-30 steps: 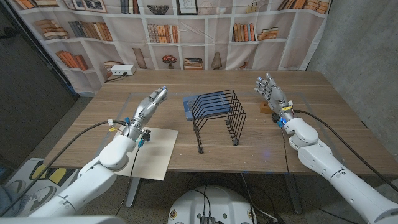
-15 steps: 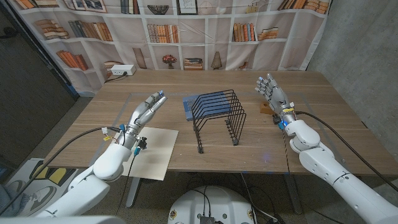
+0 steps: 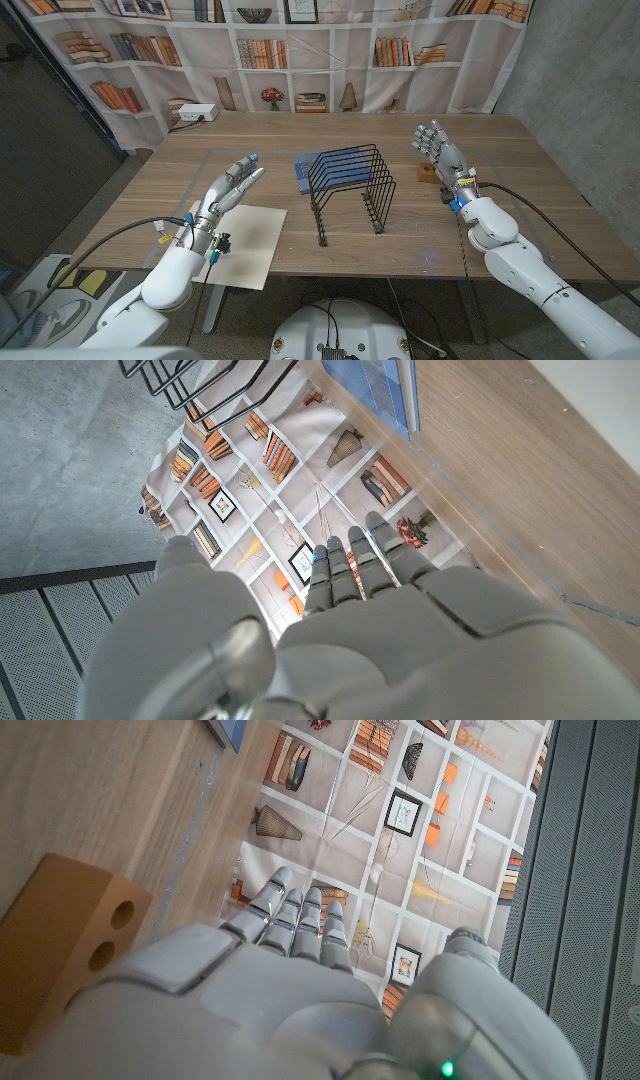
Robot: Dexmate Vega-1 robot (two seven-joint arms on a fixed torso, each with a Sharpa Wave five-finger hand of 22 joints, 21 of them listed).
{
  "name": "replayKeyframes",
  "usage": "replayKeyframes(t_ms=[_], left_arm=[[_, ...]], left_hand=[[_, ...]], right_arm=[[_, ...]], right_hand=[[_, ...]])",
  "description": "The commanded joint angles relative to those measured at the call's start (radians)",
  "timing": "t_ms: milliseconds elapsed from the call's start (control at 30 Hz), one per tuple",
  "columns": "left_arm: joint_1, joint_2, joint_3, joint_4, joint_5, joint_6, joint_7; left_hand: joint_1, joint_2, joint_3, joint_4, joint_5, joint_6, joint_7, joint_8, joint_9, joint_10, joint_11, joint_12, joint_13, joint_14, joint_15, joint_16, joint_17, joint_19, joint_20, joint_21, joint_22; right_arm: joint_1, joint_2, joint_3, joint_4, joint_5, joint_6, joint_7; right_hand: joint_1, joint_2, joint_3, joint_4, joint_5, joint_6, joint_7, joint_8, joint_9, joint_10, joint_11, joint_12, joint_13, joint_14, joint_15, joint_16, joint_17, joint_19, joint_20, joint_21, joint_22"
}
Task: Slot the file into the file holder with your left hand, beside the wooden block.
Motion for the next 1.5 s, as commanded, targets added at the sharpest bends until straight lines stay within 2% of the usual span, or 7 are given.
replayKeyframes(t_ms=[33,233,500,700,900,1367,1500], left_arm=[[0.145,-0.029,-0.095,-0.111,0.105,0.088,0.042],[0.206,-0.059,-0.133,-0.168,0.201,0.145,0.071],[0.242,-0.119,-0.146,-0.163,0.294,0.137,0.120],[0.283,-0.151,-0.173,-0.191,0.399,0.157,0.160],[0.298,-0.189,-0.161,-0.198,0.484,0.189,0.199],[0.372,-0.243,-0.084,-0.346,0.738,0.461,0.264],[0.361,-0.215,-0.057,-0.337,0.795,0.519,0.260]], left_hand=[[0.009,0.003,-0.004,-0.009,0.006,0.015,0.001,0.005,0.001,0.011,0.001,0.007,0.005,0.013,-0.020,0.003,0.004,0.011,-0.034,0.001,0.002],[0.018,0.003,-0.003,-0.013,0.007,0.023,-0.003,0.005,0.001,0.020,-0.008,0.007,0.005,0.021,-0.023,0.003,0.004,0.019,-0.033,0.001,0.002],[0.035,0.003,-0.002,-0.021,0.010,0.049,-0.012,0.009,0.002,0.044,-0.020,0.010,0.006,0.041,-0.033,0.004,0.004,0.038,-0.037,0.001,0.003],[0.048,0.001,-0.002,-0.028,0.015,0.065,-0.023,0.011,0.002,0.061,-0.035,0.012,0.006,0.057,-0.045,0.005,0.005,0.052,-0.042,0.002,0.003],[0.056,-0.002,-0.004,-0.032,0.020,0.073,-0.033,0.010,0.002,0.071,-0.046,0.011,0.007,0.067,-0.053,0.004,0.005,0.063,-0.050,0.002,0.003],[0.080,-0.006,-0.002,-0.045,0.034,0.070,-0.053,0.003,0.003,0.078,-0.065,0.006,0.008,0.073,-0.073,-0.001,0.005,0.071,-0.061,-0.002,0.003],[0.093,-0.009,-0.001,-0.052,0.039,0.068,-0.062,0.000,0.003,0.079,-0.074,0.004,0.008,0.073,-0.079,-0.003,0.005,0.071,-0.065,-0.005,0.002]], right_arm=[[-0.039,-0.014,0.018,-0.039,-0.013,0.001,-0.024],[-0.048,-0.015,0.021,-0.044,-0.020,0.007,-0.026],[-0.066,-0.017,0.024,-0.071,-0.026,-0.005,-0.043],[-0.081,-0.023,0.026,-0.095,-0.043,-0.009,-0.058],[-0.088,-0.026,0.028,-0.104,-0.043,-0.012,-0.057],[-0.024,-0.031,0.033,-0.022,0.028,-0.010,0.042],[-0.005,-0.026,0.028,0.015,-0.006,0.030,0.050]], right_hand=[[-0.007,0.001,-0.004,-0.001,0.006,0.010,-0.001,-0.001,0.003,0.012,0.002,-0.002,0.004,0.010,0.005,-0.001,0.003,0.008,-0.038,-0.001,0.002],[-0.007,0.001,-0.005,-0.002,0.006,0.011,-0.001,-0.001,0.003,0.014,0.003,-0.002,0.004,0.010,0.005,-0.001,0.003,0.009,-0.038,-0.004,0.002],[-0.006,0.001,-0.005,-0.003,0.006,0.012,-0.001,-0.002,0.003,0.014,0.002,-0.003,0.004,0.011,0.005,-0.002,0.003,0.010,-0.037,-0.006,0.002],[-0.007,0.001,-0.006,-0.004,0.006,0.013,-0.001,-0.002,0.003,0.014,0.001,-0.003,0.004,0.012,0.007,-0.002,0.003,0.011,-0.036,-0.009,0.002],[-0.007,0.001,-0.006,-0.004,0.006,0.014,-0.002,-0.002,0.003,0.014,0.000,-0.004,0.004,0.012,0.008,-0.002,0.003,0.012,-0.036,-0.011,0.002],[-0.007,0.000,-0.007,-0.005,0.006,0.016,-0.002,-0.001,0.003,0.017,0.002,-0.003,0.004,0.012,0.006,-0.003,0.003,0.014,-0.036,-0.015,0.002],[-0.007,0.001,-0.007,-0.005,0.007,0.015,-0.002,-0.002,0.003,0.017,0.002,-0.004,0.004,0.012,0.006,-0.003,0.003,0.014,-0.036,-0.016,0.003]])
